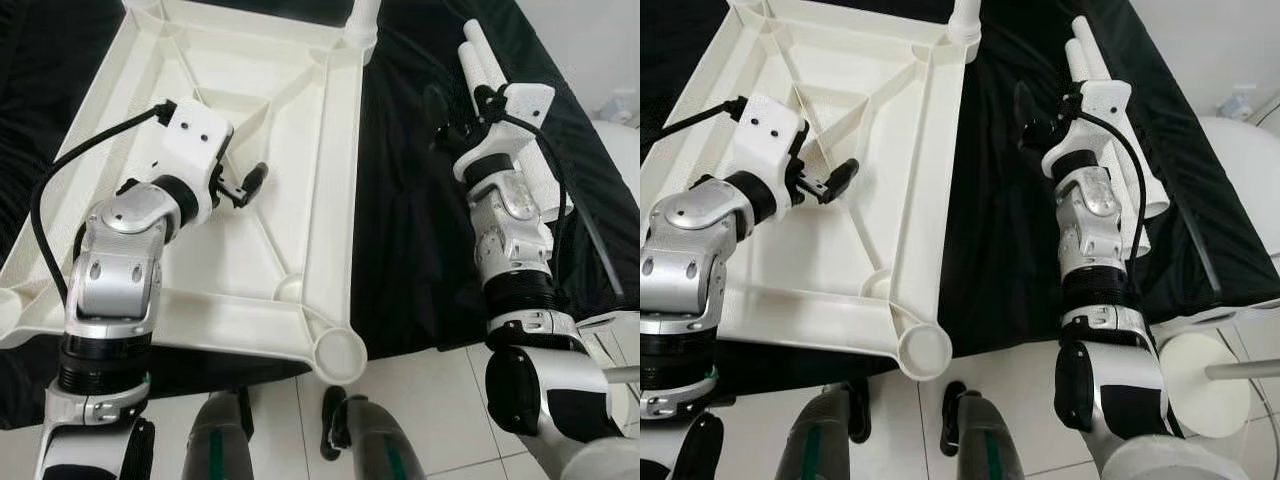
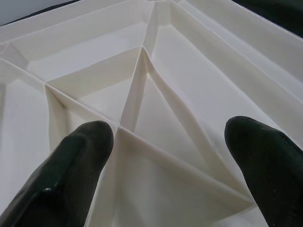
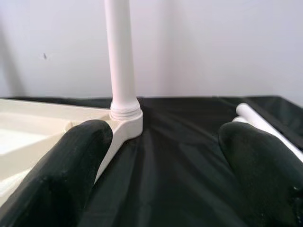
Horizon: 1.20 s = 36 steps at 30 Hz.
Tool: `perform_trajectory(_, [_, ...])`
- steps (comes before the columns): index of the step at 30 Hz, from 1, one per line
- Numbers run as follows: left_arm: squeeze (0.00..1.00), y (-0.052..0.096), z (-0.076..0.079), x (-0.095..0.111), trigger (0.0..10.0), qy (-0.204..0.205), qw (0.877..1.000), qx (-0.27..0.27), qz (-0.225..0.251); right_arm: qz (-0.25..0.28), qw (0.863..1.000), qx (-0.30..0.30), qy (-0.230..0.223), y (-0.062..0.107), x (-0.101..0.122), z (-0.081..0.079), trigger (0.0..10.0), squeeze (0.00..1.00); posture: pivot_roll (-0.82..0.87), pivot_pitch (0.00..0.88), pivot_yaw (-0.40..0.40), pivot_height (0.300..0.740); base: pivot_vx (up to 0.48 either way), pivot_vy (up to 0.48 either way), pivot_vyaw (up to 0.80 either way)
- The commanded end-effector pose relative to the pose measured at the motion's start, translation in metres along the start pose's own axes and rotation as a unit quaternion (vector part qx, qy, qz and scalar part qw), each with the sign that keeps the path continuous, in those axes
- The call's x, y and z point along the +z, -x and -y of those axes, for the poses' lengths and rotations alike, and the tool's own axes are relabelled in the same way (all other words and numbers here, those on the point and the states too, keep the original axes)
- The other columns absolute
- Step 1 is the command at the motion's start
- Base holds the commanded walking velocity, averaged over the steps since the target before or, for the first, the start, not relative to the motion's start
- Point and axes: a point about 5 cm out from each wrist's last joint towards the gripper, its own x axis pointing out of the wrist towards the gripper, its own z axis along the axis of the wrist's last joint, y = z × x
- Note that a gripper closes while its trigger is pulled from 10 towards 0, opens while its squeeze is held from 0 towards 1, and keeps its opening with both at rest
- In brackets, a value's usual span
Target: Building children table
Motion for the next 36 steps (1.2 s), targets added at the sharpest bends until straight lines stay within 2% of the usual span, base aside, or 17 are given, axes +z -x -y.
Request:
perform_trajectory(1, [0.0,0.0,0.003,-0.005,10.0,-0.009,1.0,0.004,-0.007,-0.004,1.0,-0.008,-0.001,0.007,-0.001,0.004,10.0,0.0,0.06,0.15,-0.058,0.74,0.0,0.0,0.0])
perform_trajectory(2, [0.0,0.0,0.003,-0.005,10.0,-0.009,1.0,0.004,-0.007,-0.004,1.0,-0.008,-0.001,0.007,-0.001,0.004,10.0,0.0,0.06,0.15,-0.058,0.74,0.0,0.0,0.0])
perform_trajectory(3, [0.0,0.0,0.008,-0.008,10.0,0.0,1.0,-0.027,-0.005,-0.007,1.0,-0.006,0.001,0.014,-0.002,0.003,10.0,0.0,0.07,0.137,-0.06,0.74,0.0,0.0,0.0])
perform_trajectory(5, [0.0,0.0,0.01,-0.009,10.0,0.002,0.999,-0.04,-0.003,-0.009,1.0,-0.005,0.001,0.017,-0.002,0.003,10.0,0.0,0.07,0.137,-0.06,0.74,0.0,0.0,0.0])
perform_trajectory(6, [0.0,0.0,0.016,-0.011,10.0,0.01,0.998,-0.063,-0.003,-0.012,1.0,-0.006,0.0,0.02,-0.003,0.003,10.0,0.0,0.07,0.127,-0.064,0.74,0.0,0.0,0.0])
perform_trajectory(11, [0.0,-0.002,0.026,-0.022,10.0,0.015,0.995,-0.099,-0.011,-0.021,1.0,-0.004,-0.002,0.026,-0.007,0.003,10.0,0.0,0.06,0.111,-0.069,0.74,0.0,0.0,0.0])
perform_trajectory(12, [0.0,-0.002,0.03,-0.029,10.0,0.01,0.994,-0.11,-0.017,-0.025,1.0,-0.003,-0.002,0.028,-0.009,0.002,10.0,0.0,0.06,0.11,-0.069,0.74,0.0,0.0,0.0])
perform_trajectory(13, [0.0,-0.002,0.034,-0.04,10.0,-0.017,0.991,-0.129,-0.032,-0.031,1.0,-0.002,0.0,0.032,-0.01,0.003,10.0,0.0,0.06,0.1,-0.067,0.74,0.0,0.0,0.0])
perform_trajectory(18, [0.0,-0.001,0.032,-0.044,10.0,-0.039,0.989,-0.137,-0.039,-0.034,0.999,-0.002,0.003,0.034,-0.009,0.004,10.0,0.0,0.05,0.098,-0.064,0.74,0.0,0.0,0.0])
perform_trajectory(19, [0.0,0.002,0.028,-0.045,10.0,-0.055,0.988,-0.139,-0.044,-0.036,0.999,-0.007,0.005,0.036,-0.008,0.007,10.0,0.0,0.06,0.096,-0.062,0.74,0.0,0.0,0.0])
perform_trajectory(26, [0.0,0.012,0.013,-0.045,10.0,-0.081,0.985,-0.144,-0.045,-0.041,0.999,-0.012,0.005,0.038,-0.008,0.01,10.0,0.0,0.06,0.102,-0.062,0.74,0.0,0.0,0.0])
perform_trajectory(31, [0.0,0.012,0.015,-0.05,10.0,-0.1,0.982,-0.151,-0.049,-0.042,0.999,-0.013,0.008,0.039,-0.007,0.01,10.0,0.0,0.06,0.108,-0.061,0.74,0.0,0.0,0.0])
perform_trajectory(36, [0.0,0.003,0.022,-0.054,10.0,-0.134,0.98,-0.139,-0.058,-0.041,0.999,-0.012,0.008,0.04,-0.004,0.01,10.0,0.0,0.06,0.112,-0.06,0.74,0.0,0.0,0.0])
